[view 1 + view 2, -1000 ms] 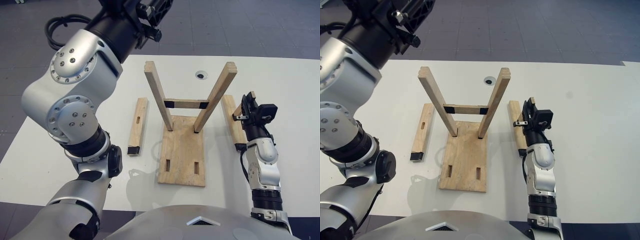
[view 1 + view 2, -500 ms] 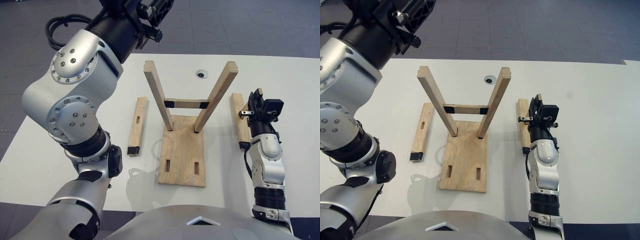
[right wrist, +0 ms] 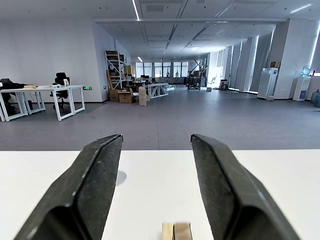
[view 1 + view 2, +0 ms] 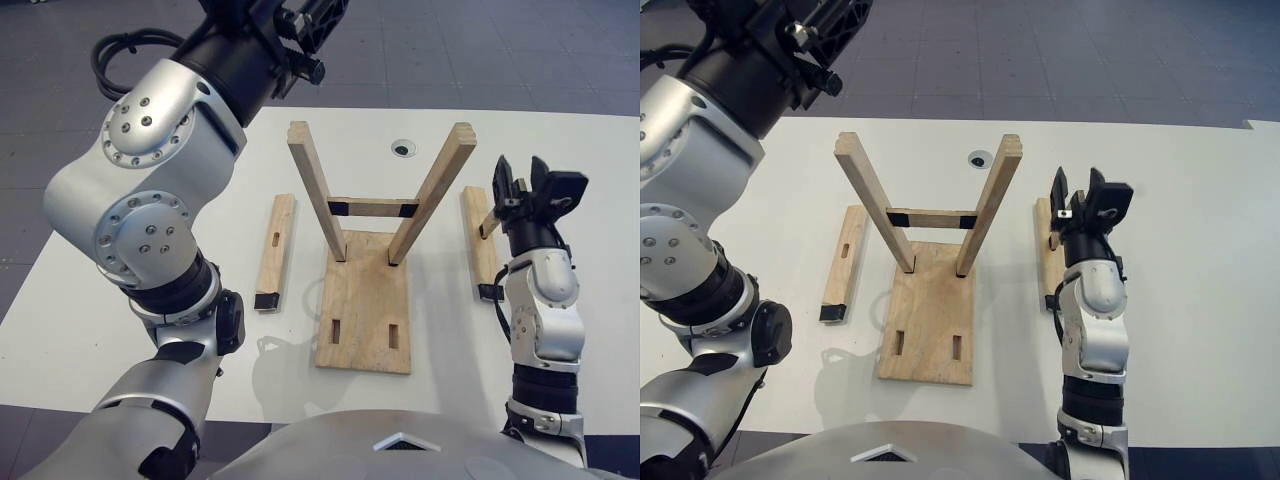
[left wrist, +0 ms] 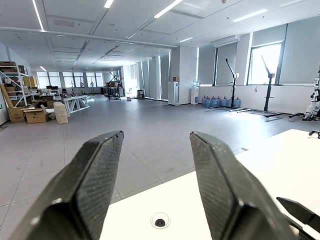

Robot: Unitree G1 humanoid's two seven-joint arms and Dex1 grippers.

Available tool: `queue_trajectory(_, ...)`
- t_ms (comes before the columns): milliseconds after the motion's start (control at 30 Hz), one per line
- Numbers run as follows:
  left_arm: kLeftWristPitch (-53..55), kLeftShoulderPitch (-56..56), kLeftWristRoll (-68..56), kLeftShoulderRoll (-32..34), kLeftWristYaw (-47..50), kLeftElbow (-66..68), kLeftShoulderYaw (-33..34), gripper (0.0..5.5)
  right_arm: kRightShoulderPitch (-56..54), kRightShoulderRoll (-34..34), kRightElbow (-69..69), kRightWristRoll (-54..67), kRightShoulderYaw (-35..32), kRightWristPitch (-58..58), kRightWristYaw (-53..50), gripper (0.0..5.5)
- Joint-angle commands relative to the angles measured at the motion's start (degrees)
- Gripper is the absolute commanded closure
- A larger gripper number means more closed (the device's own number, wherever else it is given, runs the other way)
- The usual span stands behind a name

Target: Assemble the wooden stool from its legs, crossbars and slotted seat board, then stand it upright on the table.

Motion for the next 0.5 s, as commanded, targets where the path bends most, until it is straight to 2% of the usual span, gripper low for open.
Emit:
queue_trajectory(33, 0.94, 0.02, 0.12, -0.18, 0.69, -0.55, 0.04, 3.04, -5.42, -1.3, -6.73, 0.82, -2.57, 7.05, -3.16, 2.98)
queue_trajectory(100, 0.87, 0.19, 0.16, -0.16, 0.7, -0.63, 0.12, 3.04, -10.14, -2.27, -7.65, 1.07, -3.34, 11.47, -4.36, 2.98)
queue_trajectory(200, 0.54, 0.29, 0.38, -0.24, 0.74, -0.66, -0.03, 3.04, -18.61, -5.49, -1.14, 3.39, -3.78, 23.53, -2.86, 2.98)
queue_trajectory(300, 0.34, 0.19, 0.44, -0.49, 0.79, -0.67, -0.12, 3.04, -21.54, -5.88, 4.04, 6.89, -7.09, 30.51, -2.52, 2.98)
queue_trajectory(500, 0.4, 0.13, 0.4, -0.37, 0.72, -0.68, 0.21, 3.04, -25.31, -6.42, 4.39, 7.3, -8.34, 32.43, -3.37, 2.98)
